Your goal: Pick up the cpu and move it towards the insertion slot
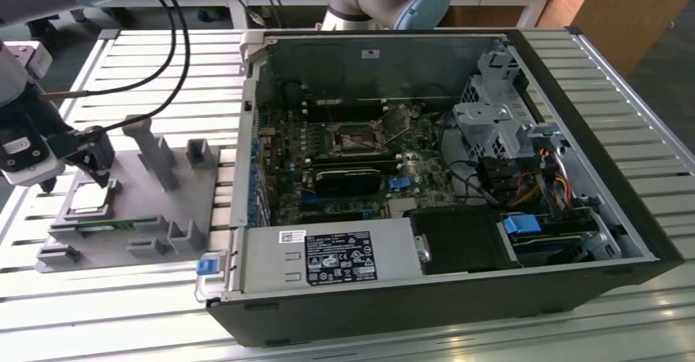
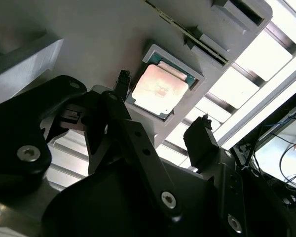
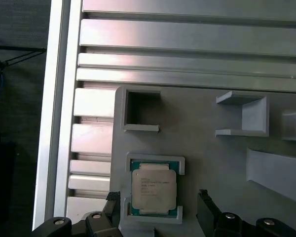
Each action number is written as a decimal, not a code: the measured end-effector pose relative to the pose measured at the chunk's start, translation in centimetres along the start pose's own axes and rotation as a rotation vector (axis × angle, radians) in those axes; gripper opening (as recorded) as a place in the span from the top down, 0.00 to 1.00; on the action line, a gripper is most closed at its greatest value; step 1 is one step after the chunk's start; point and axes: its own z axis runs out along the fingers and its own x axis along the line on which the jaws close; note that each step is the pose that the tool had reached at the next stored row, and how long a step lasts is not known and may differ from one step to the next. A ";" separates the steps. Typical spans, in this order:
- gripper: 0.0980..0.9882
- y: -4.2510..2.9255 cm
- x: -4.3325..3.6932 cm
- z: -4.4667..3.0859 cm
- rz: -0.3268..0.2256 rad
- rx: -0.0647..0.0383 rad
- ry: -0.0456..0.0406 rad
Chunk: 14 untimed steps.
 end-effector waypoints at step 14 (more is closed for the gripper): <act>0.30 -0.16 -0.04 1.55 0.000 0.000 0.0000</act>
